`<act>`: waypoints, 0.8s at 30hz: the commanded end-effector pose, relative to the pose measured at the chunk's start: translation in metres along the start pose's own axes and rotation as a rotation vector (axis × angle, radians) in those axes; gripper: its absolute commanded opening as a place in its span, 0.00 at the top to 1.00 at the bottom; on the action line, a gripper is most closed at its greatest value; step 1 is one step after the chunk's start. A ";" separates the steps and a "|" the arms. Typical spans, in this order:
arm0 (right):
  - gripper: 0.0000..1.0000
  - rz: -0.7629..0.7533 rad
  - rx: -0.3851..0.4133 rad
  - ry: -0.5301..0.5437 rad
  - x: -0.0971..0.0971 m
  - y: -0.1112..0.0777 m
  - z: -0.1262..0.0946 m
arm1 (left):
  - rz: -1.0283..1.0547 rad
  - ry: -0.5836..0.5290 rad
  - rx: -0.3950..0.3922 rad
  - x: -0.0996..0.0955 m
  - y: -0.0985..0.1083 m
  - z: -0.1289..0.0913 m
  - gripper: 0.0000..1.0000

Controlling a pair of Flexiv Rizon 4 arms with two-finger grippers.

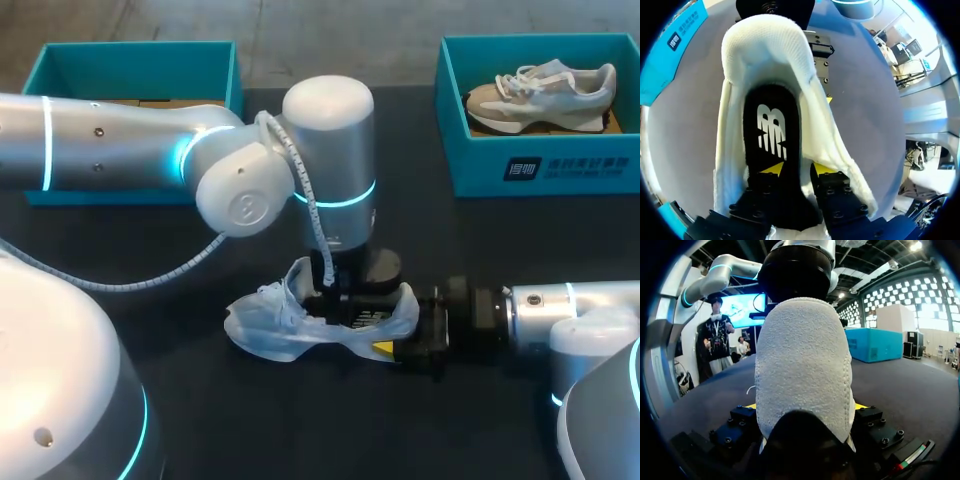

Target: Take the shoe out of the shoebox, open the shoe tongue, remove and reinsert the insole, then place the shoe into the shoebox

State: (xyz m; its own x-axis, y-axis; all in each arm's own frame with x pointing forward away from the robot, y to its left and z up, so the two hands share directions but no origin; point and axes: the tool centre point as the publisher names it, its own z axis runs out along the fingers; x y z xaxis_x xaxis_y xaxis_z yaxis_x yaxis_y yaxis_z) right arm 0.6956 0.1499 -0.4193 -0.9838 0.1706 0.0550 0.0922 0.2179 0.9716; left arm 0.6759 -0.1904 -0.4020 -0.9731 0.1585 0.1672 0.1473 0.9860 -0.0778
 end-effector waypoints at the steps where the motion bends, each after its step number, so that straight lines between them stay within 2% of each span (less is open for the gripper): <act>1: 1.00 0.002 0.002 -0.006 0.000 0.000 0.002 | -0.002 -0.021 -0.006 0.002 0.003 0.008 0.62; 8: 1.00 0.002 0.002 -0.006 0.000 0.000 0.002 | 0.020 -0.119 -0.012 -0.007 0.002 0.022 0.58; 12: 1.00 0.002 0.002 -0.006 0.000 0.000 0.002 | 0.001 -0.162 -0.024 -0.017 0.002 0.027 0.60; 17: 1.00 0.002 0.002 -0.006 0.000 0.000 0.002 | -0.013 -0.214 -0.028 -0.029 0.001 0.023 0.63; 24: 1.00 0.002 0.002 -0.006 0.000 0.000 0.002 | -0.033 -0.231 -0.022 -0.040 0.003 0.017 0.64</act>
State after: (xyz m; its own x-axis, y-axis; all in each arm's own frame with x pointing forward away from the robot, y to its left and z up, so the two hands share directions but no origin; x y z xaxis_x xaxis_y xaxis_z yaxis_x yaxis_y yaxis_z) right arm 0.6997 0.1482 -0.4206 -0.9829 0.1760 0.0548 0.0932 0.2181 0.9715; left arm 0.6944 -0.1891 -0.4100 -0.9916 0.1161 -0.0561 0.1191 0.9915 -0.0522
